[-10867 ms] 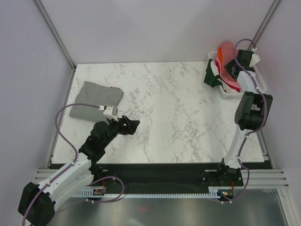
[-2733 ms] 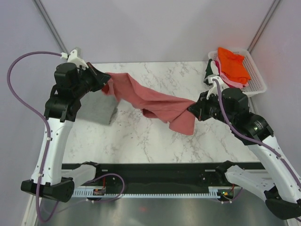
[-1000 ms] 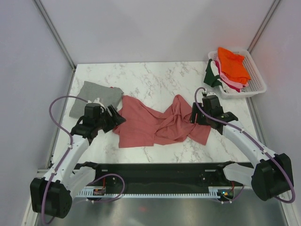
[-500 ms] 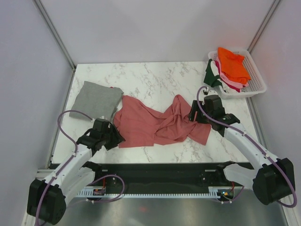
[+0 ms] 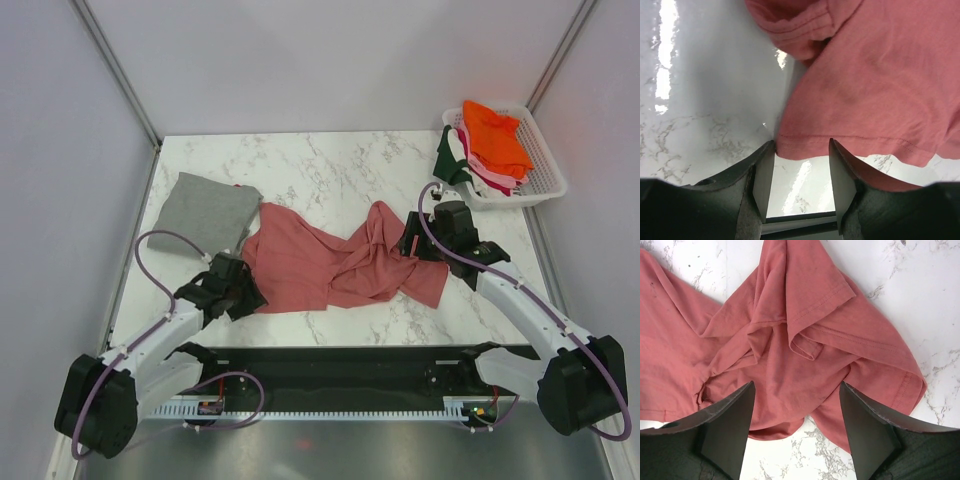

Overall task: Fold and stack the t-shirts
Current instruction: Flatten the tshirt out

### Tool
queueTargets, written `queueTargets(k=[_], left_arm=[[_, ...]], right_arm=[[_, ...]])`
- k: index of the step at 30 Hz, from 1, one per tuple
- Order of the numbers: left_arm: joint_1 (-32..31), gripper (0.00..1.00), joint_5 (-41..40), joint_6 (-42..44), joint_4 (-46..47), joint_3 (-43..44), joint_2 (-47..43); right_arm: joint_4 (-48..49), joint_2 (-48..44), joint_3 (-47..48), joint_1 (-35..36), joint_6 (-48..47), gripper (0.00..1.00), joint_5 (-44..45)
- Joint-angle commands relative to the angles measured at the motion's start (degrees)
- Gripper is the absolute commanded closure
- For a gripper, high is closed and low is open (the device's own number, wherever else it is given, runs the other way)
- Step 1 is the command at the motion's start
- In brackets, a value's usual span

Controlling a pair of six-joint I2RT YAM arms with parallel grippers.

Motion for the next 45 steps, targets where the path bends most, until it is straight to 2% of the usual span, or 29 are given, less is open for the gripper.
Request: queueTargets(k=[1,3,6,7,10,15,20,28,33,40,45], left_arm=[[-2.12,0.46,-0.96,-3.4,3.64,-1.67,2.07],[-2.48,0.49,0.09,-3.93,5.48,-2.54,2.87],[-2.48,0.59,1.58,-3.93,8.73,-3.78,3.84],[-2.48,0.71,1.68,-3.85,9.17,-3.95,3.75],[-2.48,0.98,1.33,-2.62,9.71,-3.34,2.87],[-2.57,0.98,1.5,-1.74,7.69,-0.88,-0.81],[-2.57,0.98,1.42,-0.6,3.56,5.26,-4.51],[-1.87,0.98,0.62,3.18,-7.85,20.99,-7.24],[-0.2,0.98,0.62,5.47,-10.51,27.93,-7.24],[0.33,0.98,-0.86,5.12,-10.95,29.09,-8.55],[1.21,0.98,-1.22,5.91,-11.91,31.98,-8.56]], right_arm=[[1.7,-1.56,0.0,-0.02,0.12,0.23,-0.47],[1.7,-1.91,-0.17,-0.1,0.04,0.23,-0.47],[1.61,-2.18,-0.09,-0.1,0.21,0.23,-0.56],[1.52,-2.27,-0.09,-0.1,0.21,0.23,-0.56],[1.44,-2.44,0.0,-0.11,0.13,0.23,-0.47],[1.26,-2.09,0.0,-0.1,-0.05,0.22,-0.47],[1.52,-1.91,-0.61,-0.28,0.3,0.23,1.37],[2.66,-1.48,-2.1,-1.16,0.91,0.23,2.87],[4.33,-0.34,-2.72,-1.51,1.53,0.23,2.78],[7.5,3.88,-1.5,-1.69,2.24,0.23,1.73],[9.34,10.47,1.84,-1.69,2.85,0.23,1.73]])
